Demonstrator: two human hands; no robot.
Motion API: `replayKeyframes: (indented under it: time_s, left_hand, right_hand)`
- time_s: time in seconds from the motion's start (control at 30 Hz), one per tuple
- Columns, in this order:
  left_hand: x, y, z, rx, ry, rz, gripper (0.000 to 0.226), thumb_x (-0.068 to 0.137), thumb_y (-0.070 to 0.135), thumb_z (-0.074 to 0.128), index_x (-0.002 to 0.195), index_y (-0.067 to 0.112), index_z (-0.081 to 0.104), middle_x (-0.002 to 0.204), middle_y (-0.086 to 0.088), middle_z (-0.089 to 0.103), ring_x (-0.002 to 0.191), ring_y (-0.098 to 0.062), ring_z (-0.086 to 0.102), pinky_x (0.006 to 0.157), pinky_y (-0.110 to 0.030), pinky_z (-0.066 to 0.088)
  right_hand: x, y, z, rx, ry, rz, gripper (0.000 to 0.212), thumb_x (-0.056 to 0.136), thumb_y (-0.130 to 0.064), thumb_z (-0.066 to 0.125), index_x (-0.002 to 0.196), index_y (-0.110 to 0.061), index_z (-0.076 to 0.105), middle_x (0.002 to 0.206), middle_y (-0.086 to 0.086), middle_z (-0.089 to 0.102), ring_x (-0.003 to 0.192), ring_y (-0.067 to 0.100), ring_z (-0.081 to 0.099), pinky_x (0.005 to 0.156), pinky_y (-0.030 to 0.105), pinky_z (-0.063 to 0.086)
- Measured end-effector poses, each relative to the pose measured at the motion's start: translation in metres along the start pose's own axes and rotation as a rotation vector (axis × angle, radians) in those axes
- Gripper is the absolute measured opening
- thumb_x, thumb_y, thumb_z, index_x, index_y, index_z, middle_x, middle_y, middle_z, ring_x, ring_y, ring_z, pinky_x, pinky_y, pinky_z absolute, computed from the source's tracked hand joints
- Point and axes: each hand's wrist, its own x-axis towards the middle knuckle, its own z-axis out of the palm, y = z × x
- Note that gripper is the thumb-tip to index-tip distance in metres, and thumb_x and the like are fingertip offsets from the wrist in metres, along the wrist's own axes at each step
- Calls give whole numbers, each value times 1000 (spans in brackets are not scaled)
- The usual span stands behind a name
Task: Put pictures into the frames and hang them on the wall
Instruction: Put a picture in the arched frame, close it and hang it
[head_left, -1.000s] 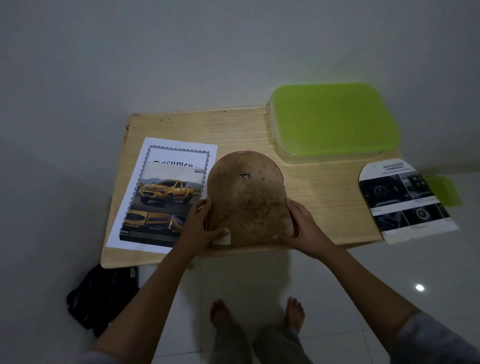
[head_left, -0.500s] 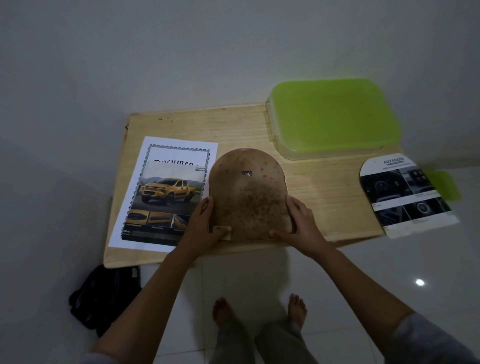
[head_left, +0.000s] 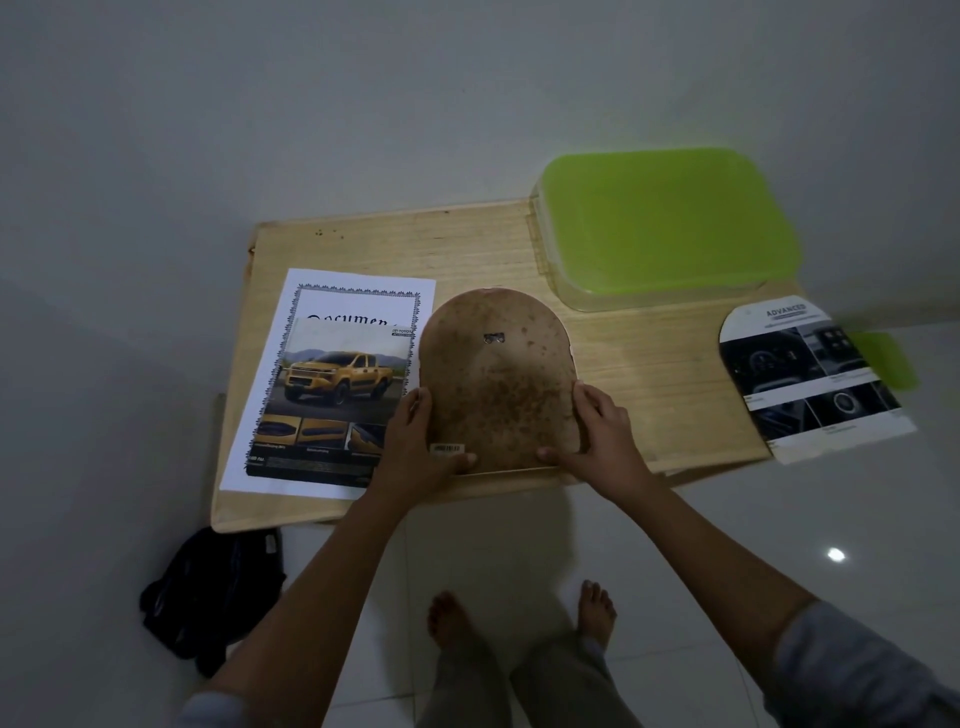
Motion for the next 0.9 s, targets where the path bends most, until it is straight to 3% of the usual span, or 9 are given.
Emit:
replayKeyframes:
  time_s: [0.33,0.57,0.73,0.9]
  left_hand:
    - [0,-4,-5,-25,-45,28,97,80,33,71,148,12,5,157,-2,0,144,-22,5,116,-35,15]
    - [-3,-4,-3,1,-43,26,90,84,34,65,148,10,8,156,-6,1,144,-23,7,115,-35,17]
    - [9,12,-8,123,106,113,70,92,42,49,147,14,16,156,-8,5,143,-23,3,115,-37,13]
    - [49,29,-4,413,168,268,81,84,68,10,148,18,6,153,2,-12,139,-13,-16,111,-34,-3]
  right_hand:
    - [-8,-4,-2,-42,-49,-30,88,82,-35,67,147,-16,11,156,5,11,137,26,15,112,34,14]
    - [-8,-7,-5,-40,-51,-5,88,80,-35,69,147,-17,15,152,6,18,132,27,21,109,35,23]
    - [5,-15,-12,-29,26,-107,79,83,-35,66,146,-22,20,152,1,15,136,19,16,106,26,20]
    - [52,-31,-21,-169,-66,-251,78,87,-38,59,147,-17,15,155,7,8,141,22,12,109,27,21]
